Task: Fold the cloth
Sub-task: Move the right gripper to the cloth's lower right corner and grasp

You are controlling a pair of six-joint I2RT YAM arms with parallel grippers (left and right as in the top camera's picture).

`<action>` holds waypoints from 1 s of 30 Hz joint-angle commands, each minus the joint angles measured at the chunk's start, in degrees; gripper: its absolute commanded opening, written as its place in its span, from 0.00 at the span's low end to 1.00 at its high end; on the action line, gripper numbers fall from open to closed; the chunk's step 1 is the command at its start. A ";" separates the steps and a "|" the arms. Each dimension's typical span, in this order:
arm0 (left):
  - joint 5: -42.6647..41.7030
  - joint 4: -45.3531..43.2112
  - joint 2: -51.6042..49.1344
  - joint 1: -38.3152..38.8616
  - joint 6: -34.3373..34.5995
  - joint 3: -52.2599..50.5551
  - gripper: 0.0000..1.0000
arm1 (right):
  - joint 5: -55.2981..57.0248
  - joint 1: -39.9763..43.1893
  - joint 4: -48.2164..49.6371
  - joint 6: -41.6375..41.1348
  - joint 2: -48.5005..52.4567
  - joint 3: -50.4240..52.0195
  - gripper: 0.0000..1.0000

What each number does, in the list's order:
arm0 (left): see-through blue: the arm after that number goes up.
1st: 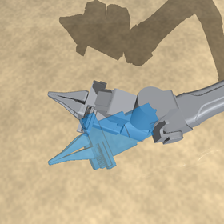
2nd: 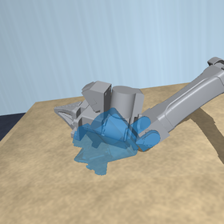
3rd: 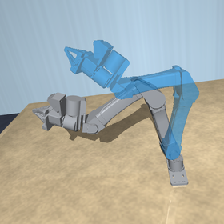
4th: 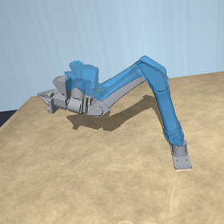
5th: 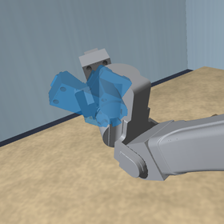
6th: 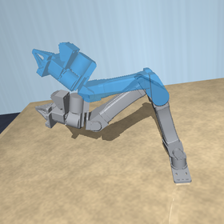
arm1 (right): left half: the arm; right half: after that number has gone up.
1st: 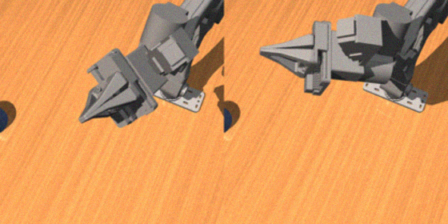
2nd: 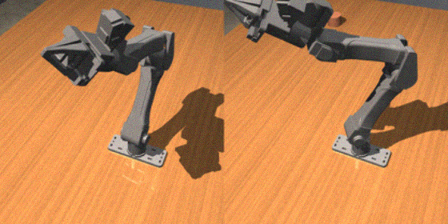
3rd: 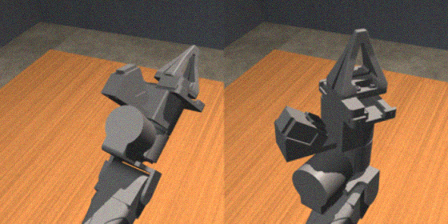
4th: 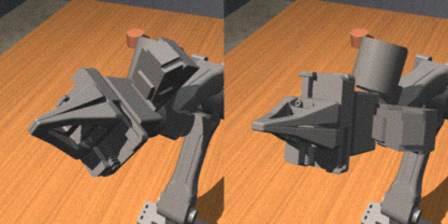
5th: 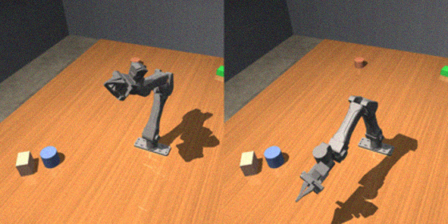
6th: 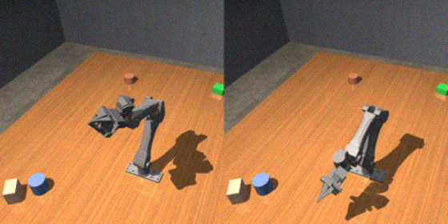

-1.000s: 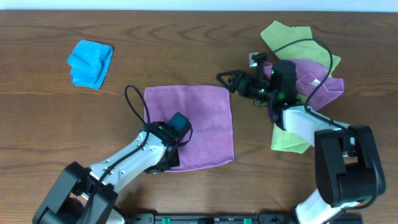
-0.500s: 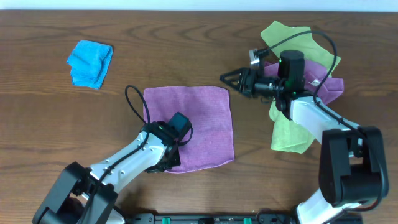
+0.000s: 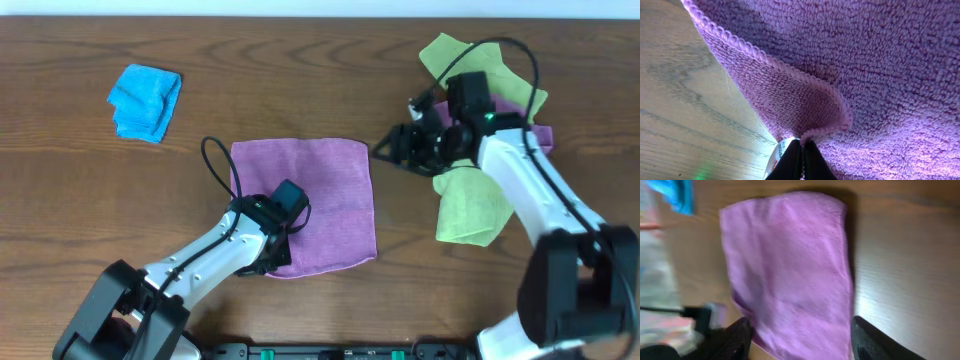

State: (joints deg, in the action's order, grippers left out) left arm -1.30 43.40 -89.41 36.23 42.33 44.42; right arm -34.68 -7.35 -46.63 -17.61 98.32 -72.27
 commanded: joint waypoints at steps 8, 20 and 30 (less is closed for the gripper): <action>3.32 -1.49 0.44 -1.40 1.64 0.70 0.06 | 16.50 -7.02 -18.84 7.48 -13.35 1.07 0.64; 3.17 -3.26 0.50 -3.23 1.62 0.70 0.06 | 14.03 -17.66 -7.48 -1.29 -14.43 19.74 0.56; 3.15 -3.74 0.50 -3.23 1.57 0.70 0.06 | 35.54 -30.12 1.29 6.56 -14.43 21.81 0.60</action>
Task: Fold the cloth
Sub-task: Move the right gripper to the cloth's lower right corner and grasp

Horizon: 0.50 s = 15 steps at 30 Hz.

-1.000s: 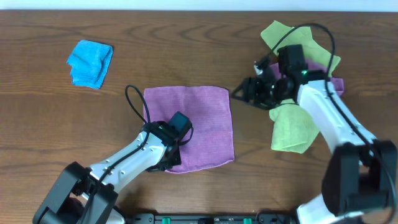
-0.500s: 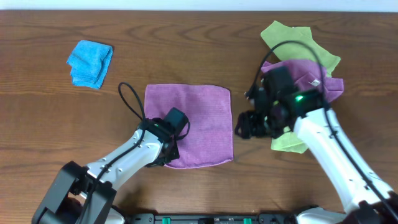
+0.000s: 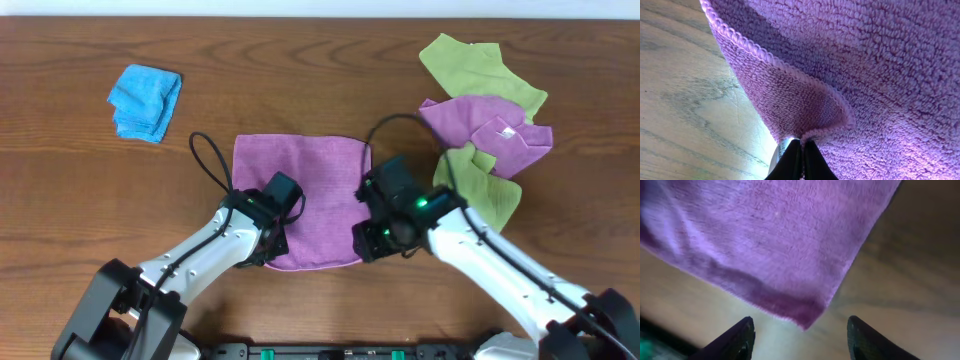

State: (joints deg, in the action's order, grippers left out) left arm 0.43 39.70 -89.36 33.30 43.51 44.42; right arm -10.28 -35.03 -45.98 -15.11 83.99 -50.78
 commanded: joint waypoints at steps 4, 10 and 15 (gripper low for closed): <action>1.42 0.09 0.46 -0.31 0.22 0.70 0.06 | 16.35 -5.42 1.64 9.27 -0.09 0.52 0.59; 1.46 0.07 0.46 -0.31 0.22 0.70 0.06 | 16.57 -7.15 2.58 10.56 -0.09 2.45 0.57; 1.46 0.07 0.46 -0.35 0.22 0.70 0.06 | 14.29 -7.85 3.89 6.78 -0.09 5.33 0.59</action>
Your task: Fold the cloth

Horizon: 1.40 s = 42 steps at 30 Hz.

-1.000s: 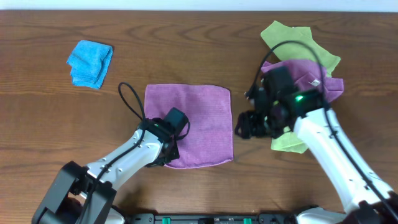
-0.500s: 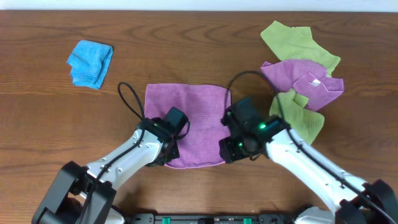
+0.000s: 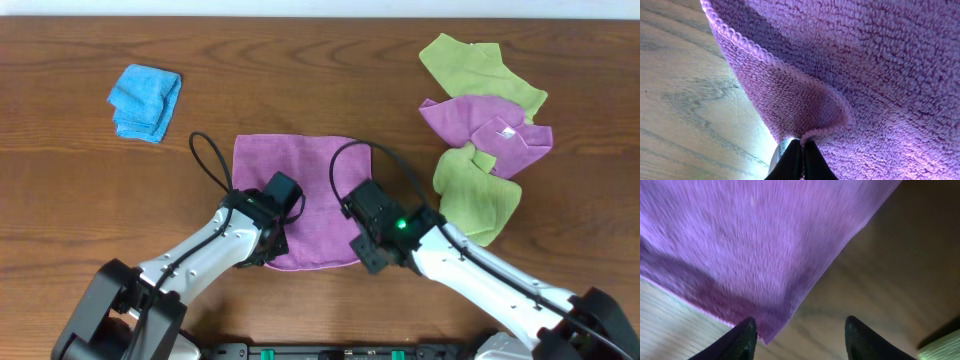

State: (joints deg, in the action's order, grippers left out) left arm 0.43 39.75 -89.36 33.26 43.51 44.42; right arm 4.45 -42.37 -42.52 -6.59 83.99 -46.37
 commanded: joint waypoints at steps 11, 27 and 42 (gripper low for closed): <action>1.44 0.94 0.46 -0.31 0.24 0.70 0.06 | -19.43 6.19 4.20 -2.38 -1.73 0.83 0.62; 1.42 0.90 0.46 -0.31 0.24 0.70 0.06 | -16.17 4.37 4.52 -0.96 -1.70 4.52 0.61; 1.42 0.90 0.46 -0.31 0.24 0.70 0.06 | -15.82 4.15 9.14 -1.79 -0.07 7.52 0.14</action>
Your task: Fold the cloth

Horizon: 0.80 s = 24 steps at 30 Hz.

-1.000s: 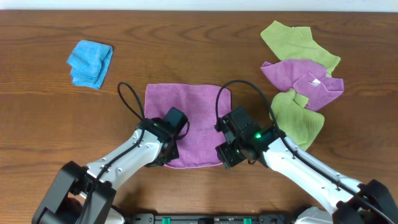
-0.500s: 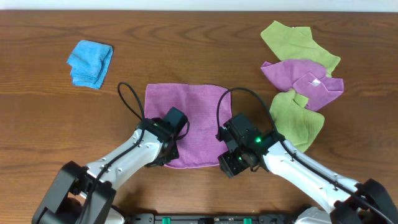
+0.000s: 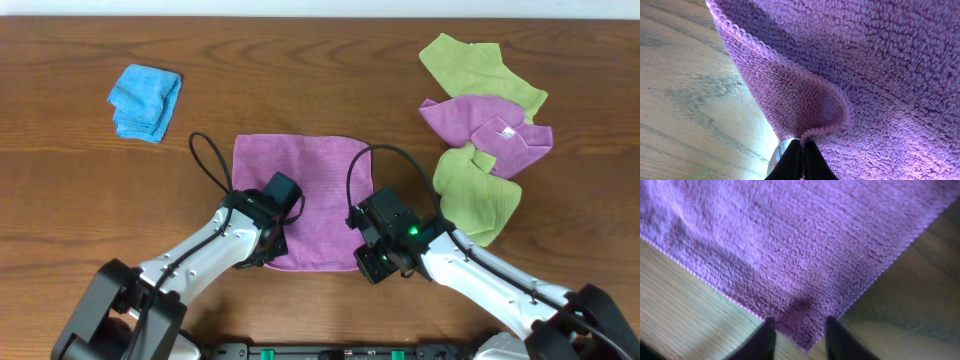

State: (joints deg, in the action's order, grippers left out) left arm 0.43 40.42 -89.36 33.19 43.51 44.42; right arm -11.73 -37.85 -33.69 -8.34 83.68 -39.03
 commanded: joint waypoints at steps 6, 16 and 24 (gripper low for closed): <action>1.42 0.26 0.57 -0.24 0.24 0.70 0.06 | 0.37 -0.37 0.57 -0.83 0.22 -0.02 0.02; 1.46 1.09 1.16 -0.24 0.22 0.70 0.06 | 4.04 -0.55 -4.07 4.09 -2.01 -1.97 0.45; 1.44 0.70 1.16 -0.24 0.24 0.70 0.06 | 7.43 -2.51 -4.76 5.88 -2.84 -1.97 0.46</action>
State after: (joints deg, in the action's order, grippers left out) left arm 0.45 41.04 -89.08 33.19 43.51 44.42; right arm -6.35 -39.20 -39.09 -4.12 81.69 -39.90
